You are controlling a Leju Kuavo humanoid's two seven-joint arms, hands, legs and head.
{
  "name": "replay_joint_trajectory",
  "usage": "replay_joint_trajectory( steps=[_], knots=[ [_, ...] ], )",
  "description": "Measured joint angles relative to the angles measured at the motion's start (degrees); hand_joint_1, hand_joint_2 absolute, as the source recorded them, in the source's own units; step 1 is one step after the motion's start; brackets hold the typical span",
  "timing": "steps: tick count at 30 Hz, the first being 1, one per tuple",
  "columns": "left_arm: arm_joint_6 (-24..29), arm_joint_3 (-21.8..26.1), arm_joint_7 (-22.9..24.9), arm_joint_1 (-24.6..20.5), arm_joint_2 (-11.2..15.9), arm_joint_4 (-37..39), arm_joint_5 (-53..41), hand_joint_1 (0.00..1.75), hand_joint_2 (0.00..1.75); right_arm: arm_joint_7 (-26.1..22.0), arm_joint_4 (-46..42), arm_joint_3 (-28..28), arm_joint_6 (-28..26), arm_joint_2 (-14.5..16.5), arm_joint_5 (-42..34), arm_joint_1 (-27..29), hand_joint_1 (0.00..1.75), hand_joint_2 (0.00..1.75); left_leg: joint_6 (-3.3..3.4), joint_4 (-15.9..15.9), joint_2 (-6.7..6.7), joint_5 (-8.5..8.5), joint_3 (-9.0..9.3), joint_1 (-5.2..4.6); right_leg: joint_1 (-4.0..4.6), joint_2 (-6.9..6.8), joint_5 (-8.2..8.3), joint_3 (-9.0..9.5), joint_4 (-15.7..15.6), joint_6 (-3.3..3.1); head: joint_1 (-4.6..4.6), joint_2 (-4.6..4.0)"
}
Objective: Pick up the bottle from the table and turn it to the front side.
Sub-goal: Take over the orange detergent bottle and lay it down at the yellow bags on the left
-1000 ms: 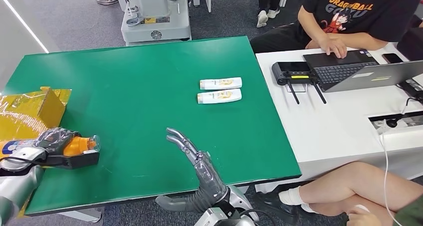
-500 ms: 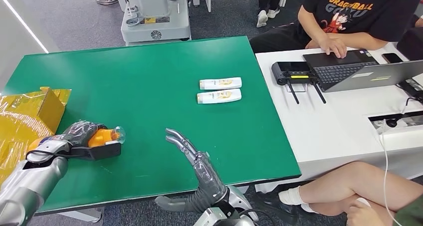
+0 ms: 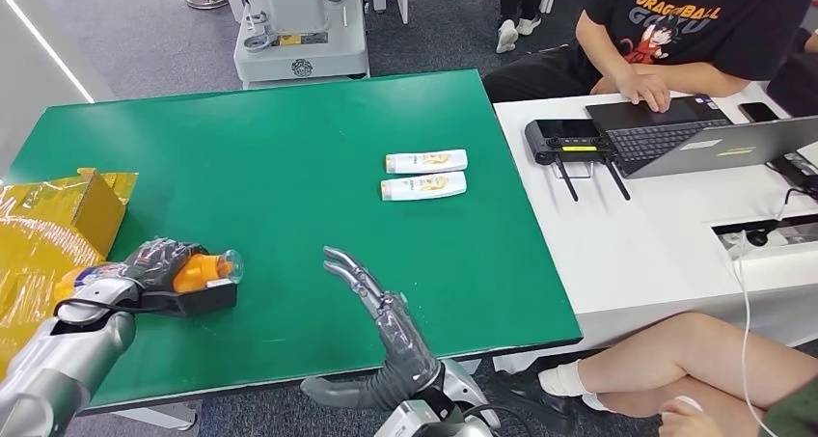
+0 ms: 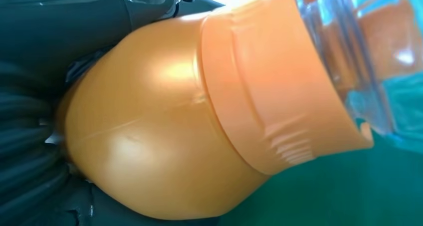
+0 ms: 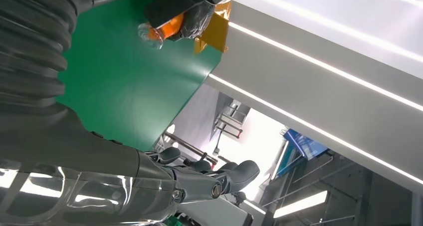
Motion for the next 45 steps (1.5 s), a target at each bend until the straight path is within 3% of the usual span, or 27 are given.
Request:
replay_joint_trajectory(
  steps=[9,37,38,41,42,45],
  knots=[
    [3.44,0.01,2.17,0.43,1.41,0.07,-2.44,1.75,1.75,0.11,0.0,0.31,-0.1,-0.01,-0.03,0.06,0.0,1.75,0.0,0.0,0.0,0.0,0.0,0.0,0.0,0.0,0.0,0.0,0.0,0.0,-0.01,0.0],
    [5.35,1.41,3.43,1.39,3.18,0.19,-3.3,1.75,1.75,-0.58,2.18,1.36,-1.43,-0.14,-1.29,-0.93,0.0,1.75,0.0,0.0,-0.01,0.0,-0.01,0.0,0.0,-0.02,0.0,0.0,0.0,0.0,0.0,0.0],
    [5.35,1.41,3.43,1.39,3.18,0.19,-3.34,1.47,1.75,-0.63,2.27,1.38,-1.54,-0.15,-1.31,-0.94,0.0,1.75,0.0,0.0,-0.01,0.0,-0.01,0.0,0.0,-0.02,0.0,0.0,0.0,0.0,-0.01,0.0],
    [5.43,1.43,3.44,1.43,3.16,0.21,-3.68,0.17,1.75,-0.83,2.52,1.41,-1.92,-0.19,-1.4,-0.94,0.0,1.75,0.0,0.0,-0.01,0.0,-0.01,0.0,0.0,-0.02,0.0,0.0,0.0,0.0,-0.01,0.0],
    [5.53,1.43,3.47,1.45,3.15,0.21,-3.87,0.0,1.75,-0.88,2.57,1.44,-2.04,-0.22,-1.5,-0.93,0.0,1.75,0.0,0.0,-0.01,0.0,-0.01,0.0,0.0,-0.02,0.0,0.01,0.0,0.0,-0.01,0.0],
    [6.07,1.44,3.58,1.48,3.13,0.21,-4.27,0.0,1.75,-0.96,2.62,1.56,-2.21,-0.33,-1.99,-0.91,0.0,1.75,0.0,0.0,-0.01,0.0,0.0,-0.01,0.0,-0.02,0.0,0.01,0.0,0.0,0.0,0.0]
  ],
)
